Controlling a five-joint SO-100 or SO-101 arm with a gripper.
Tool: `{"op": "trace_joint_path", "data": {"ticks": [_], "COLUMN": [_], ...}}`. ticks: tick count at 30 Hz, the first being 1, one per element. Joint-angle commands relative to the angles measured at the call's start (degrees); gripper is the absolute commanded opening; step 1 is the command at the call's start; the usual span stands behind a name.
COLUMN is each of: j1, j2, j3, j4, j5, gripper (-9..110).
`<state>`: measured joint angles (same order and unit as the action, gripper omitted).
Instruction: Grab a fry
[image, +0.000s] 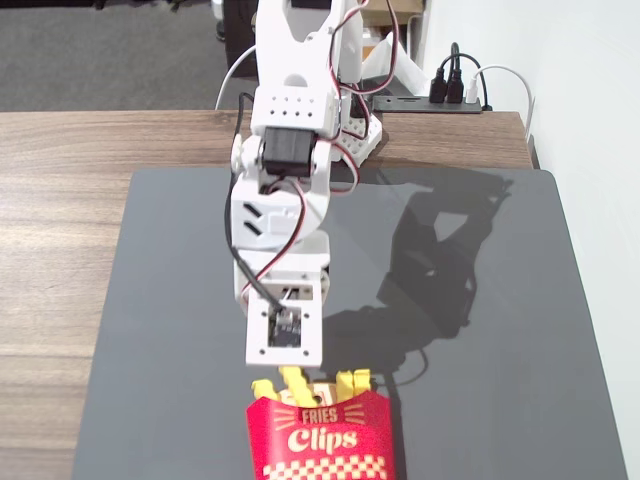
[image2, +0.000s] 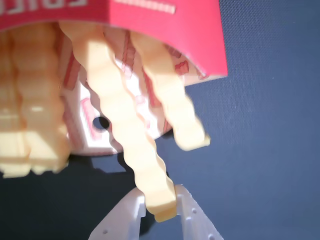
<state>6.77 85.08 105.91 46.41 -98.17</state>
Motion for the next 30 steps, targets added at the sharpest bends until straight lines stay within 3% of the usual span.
{"op": "trace_joint_path", "data": {"ticks": [1, 21, 30], "j1": [-0.4, 0.4, 1.4], "j2": [6.6, 28.4, 38.6], "j3": [2.9, 25.3, 33.0], "j4": [0.3, -0.4, 4.9], "j5": [-0.4, 14.2, 17.4], "gripper": [1, 1, 1]}}
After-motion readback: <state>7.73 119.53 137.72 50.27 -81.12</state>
